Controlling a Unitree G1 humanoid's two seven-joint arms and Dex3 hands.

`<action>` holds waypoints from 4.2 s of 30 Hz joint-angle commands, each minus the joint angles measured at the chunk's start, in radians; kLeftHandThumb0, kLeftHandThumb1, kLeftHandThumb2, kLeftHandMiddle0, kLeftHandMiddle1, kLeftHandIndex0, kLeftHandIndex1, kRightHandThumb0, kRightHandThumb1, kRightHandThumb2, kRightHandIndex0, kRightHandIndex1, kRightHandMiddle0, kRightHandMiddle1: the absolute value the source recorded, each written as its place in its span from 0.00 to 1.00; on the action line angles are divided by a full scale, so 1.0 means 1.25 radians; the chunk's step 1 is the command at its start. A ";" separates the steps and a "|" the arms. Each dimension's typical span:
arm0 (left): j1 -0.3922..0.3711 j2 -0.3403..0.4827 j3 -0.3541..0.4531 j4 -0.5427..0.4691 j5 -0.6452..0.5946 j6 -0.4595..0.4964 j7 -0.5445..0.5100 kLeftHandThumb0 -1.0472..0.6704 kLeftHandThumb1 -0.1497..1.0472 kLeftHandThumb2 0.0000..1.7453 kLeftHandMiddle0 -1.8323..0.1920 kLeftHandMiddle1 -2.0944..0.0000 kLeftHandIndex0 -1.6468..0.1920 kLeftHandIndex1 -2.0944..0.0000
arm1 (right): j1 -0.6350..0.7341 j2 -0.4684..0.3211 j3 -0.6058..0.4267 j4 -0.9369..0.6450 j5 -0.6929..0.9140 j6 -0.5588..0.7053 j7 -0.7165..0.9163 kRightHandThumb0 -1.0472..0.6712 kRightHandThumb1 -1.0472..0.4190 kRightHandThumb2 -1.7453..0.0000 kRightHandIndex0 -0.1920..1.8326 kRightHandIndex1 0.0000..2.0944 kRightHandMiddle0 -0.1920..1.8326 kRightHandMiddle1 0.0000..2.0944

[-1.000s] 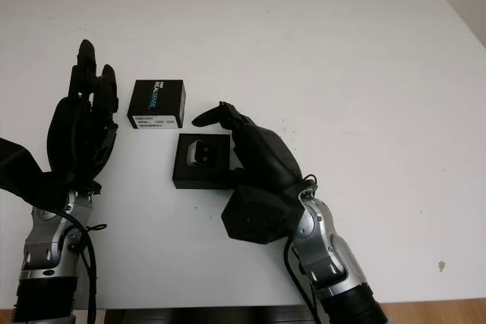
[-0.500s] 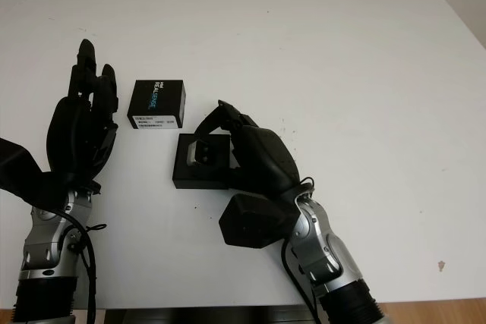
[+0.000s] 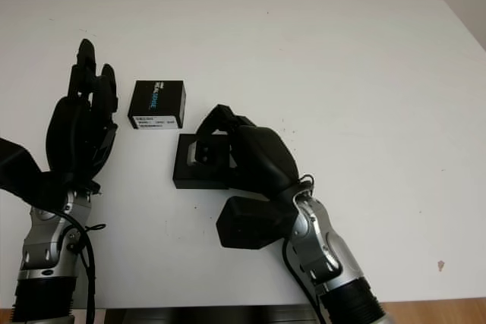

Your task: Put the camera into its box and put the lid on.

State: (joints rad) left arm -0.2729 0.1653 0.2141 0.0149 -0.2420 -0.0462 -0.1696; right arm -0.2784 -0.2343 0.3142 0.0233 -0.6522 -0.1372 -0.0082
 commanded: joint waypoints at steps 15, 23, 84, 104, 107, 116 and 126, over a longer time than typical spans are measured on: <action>-0.002 0.000 0.001 0.001 -0.002 -0.004 0.001 0.19 1.00 0.26 1.00 1.00 1.00 1.00 | 0.008 0.039 -0.053 -0.005 0.243 0.016 0.102 0.45 0.00 0.96 0.04 0.51 0.09 0.93; 0.000 0.000 -0.001 0.000 0.000 -0.003 0.003 0.18 1.00 0.26 1.00 1.00 1.00 1.00 | -0.004 0.052 -0.074 -0.015 0.314 0.036 0.141 0.42 0.00 0.96 0.04 0.50 0.10 0.94; -0.004 -0.006 -0.010 0.010 0.009 -0.008 0.013 0.18 1.00 0.25 1.00 1.00 1.00 1.00 | -0.306 -0.125 -0.111 -0.044 0.592 0.599 0.491 0.37 0.03 0.97 0.13 0.26 0.18 0.97; 0.001 -0.009 -0.011 0.001 0.006 0.005 0.014 0.18 1.00 0.27 1.00 1.00 1.00 1.00 | -0.304 -0.142 -0.091 -0.037 0.561 0.609 0.518 0.38 0.04 0.97 0.12 0.28 0.21 0.96; 0.003 -0.008 -0.013 -0.002 0.010 0.005 0.016 0.18 1.00 0.26 1.00 1.00 1.00 1.00 | -0.304 -0.146 -0.084 -0.034 0.554 0.607 0.520 0.38 0.04 0.97 0.12 0.28 0.21 0.95; 0.003 -0.008 -0.013 0.000 0.013 0.002 0.017 0.18 1.00 0.26 1.00 1.00 1.00 1.00 | -0.297 -0.147 -0.068 -0.022 0.529 0.587 0.522 0.41 0.04 0.97 0.12 0.26 0.19 0.95; 0.007 -0.009 -0.016 -0.006 0.019 0.004 0.021 0.18 1.00 0.27 1.00 1.00 1.00 1.00 | -0.287 -0.143 -0.062 -0.013 0.519 0.572 0.521 0.41 0.04 0.97 0.14 0.25 0.19 0.97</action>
State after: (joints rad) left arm -0.2716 0.1556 0.1994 0.0241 -0.2252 -0.0404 -0.1463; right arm -0.6472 -0.4112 0.2269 -0.0037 0.0010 0.5846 0.6410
